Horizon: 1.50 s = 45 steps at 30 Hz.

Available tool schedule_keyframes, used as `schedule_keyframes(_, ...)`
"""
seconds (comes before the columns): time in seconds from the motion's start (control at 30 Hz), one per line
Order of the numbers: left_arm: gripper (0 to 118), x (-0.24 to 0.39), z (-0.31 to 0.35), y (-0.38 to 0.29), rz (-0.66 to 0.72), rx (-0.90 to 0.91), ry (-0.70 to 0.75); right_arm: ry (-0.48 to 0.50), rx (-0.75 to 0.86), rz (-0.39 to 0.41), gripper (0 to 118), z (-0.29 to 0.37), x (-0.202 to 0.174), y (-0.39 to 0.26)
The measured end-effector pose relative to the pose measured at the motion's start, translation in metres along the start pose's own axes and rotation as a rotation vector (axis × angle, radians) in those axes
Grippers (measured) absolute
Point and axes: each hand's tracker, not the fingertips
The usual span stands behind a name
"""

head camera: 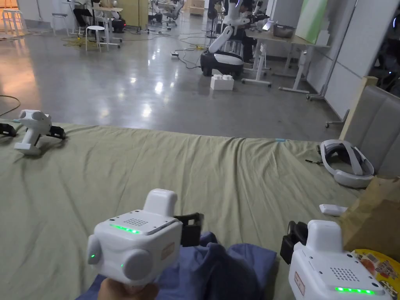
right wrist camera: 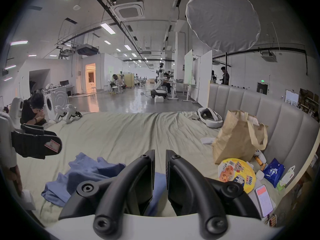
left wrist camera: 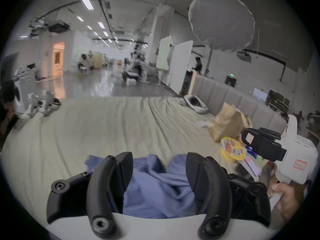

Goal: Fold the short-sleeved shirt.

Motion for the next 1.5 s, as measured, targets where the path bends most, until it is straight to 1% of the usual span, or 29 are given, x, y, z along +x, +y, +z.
schedule_keyframes(0.07,73,-0.004,0.001,0.001,-0.008,0.063,0.082,0.012,0.033,0.007,16,0.000,-0.012,0.007)
schedule_keyframes(0.1,73,-0.027,0.046,0.001,-0.027,0.102,0.135,0.012,0.051,0.015,16,-0.001,-0.019,0.010)
schedule_keyframes(0.17,70,-0.040,0.071,-0.002,-0.052,0.159,0.213,0.027,0.081,0.016,16,-0.001,-0.030,0.014)
schedule_keyframes(0.2,64,-0.046,0.082,-0.005,-0.055,0.173,0.244,0.035,0.089,0.012,16,-0.001,-0.036,0.016)
schedule_keyframes(0.23,51,-0.045,0.088,-0.002,-0.053,0.186,0.265,0.041,0.100,0.008,16,0.000,-0.042,0.018)
schedule_keyframes(0.27,21,-0.049,0.096,-0.001,-0.042,0.197,0.291,0.050,0.116,0.006,16,0.000,-0.047,0.018)
schedule_keyframes(0.3,11,-0.054,0.104,-0.003,-0.030,0.194,0.321,0.058,0.128,0.008,16,0.000,-0.052,0.019)
schedule_keyframes(0.33,11,-0.059,0.110,-0.005,-0.024,0.187,0.362,0.059,0.136,0.015,16,0.001,-0.057,0.019)
schedule_keyframes(0.37,5,-0.062,0.118,-0.008,-0.020,0.191,0.362,0.060,0.145,0.025,16,0.002,-0.062,0.019)
schedule_keyframes(0.43,2,-0.071,0.129,-0.013,-0.005,0.194,0.348,0.071,0.161,0.032,16,0.003,-0.070,0.019)
schedule_keyframes(0.47,2,-0.076,0.133,-0.017,0.007,0.191,0.382,0.075,0.163,0.029,16,0.004,-0.072,0.019)
schedule_keyframes(0.57,1,-0.101,0.129,-0.032,0.051,0.157,0.390,0.085,0.164,0.020,16,0.005,-0.077,0.018)
schedule_keyframes(0.63,1,-0.113,0.125,-0.042,0.092,0.093,0.372,0.092,0.150,0.012,16,0.003,-0.077,0.017)
schedule_keyframes(0.73,2,-0.137,0.116,-0.055,0.144,-0.048,0.339,0.100,0.137,0.006,16,0.002,-0.072,0.010)
schedule_keyframes(0.87,2,-0.156,0.103,-0.080,0.176,-0.252,0.301,0.081,0.102,0.035,16,0.001,-0.063,-0.004)
schedule_keyframes(1.03,2,-0.162,0.095,-0.109,0.188,-0.430,0.317,0.063,0.057,0.023,16,-0.004,-0.052,-0.016)
schedule_keyframes(1.07,9,-0.163,0.093,-0.115,0.193,-0.459,0.311,0.060,0.050,0.027,16,-0.004,-0.051,-0.017)
schedule_keyframes(1.1,25,-0.165,0.091,-0.120,0.205,-0.485,0.303,0.055,0.044,0.032,16,-0.004,-0.050,-0.018)
schedule_keyframes(1.13,46,-0.166,0.089,-0.125,0.223,-0.506,0.287,0.055,0.040,0.037,16,-0.005,-0.049,-0.019)
schedule_keyframes(1.17,65,-0.172,0.086,-0.131,0.247,-0.524,0.279,0.056,0.036,0.040,16,-0.006,-0.048,-0.020)
schedule_keyframes(1.2,67,-0.174,0.085,-0.137,0.259,-0.538,0.286,0.056,0.033,0.044,16,-0.006,-0.047,-0.022)
schedule_keyframes(1.33,67,-0.182,0.077,-0.153,0.260,-0.589,0.361,0.056,0.019,0.049,16,-0.007,-0.046,-0.025)
schedule_keyframes(1.43,67,-0.181,0.071,-0.163,0.290,-0.639,0.353,0.061,0.004,0.046,16,-0.010,-0.046,-0.028)
schedule_keyframes(1.5,66,-0.176,0.067,-0.169,0.277,-0.676,0.359,0.062,-0.007,0.042,16,-0.011,-0.046,-0.031)
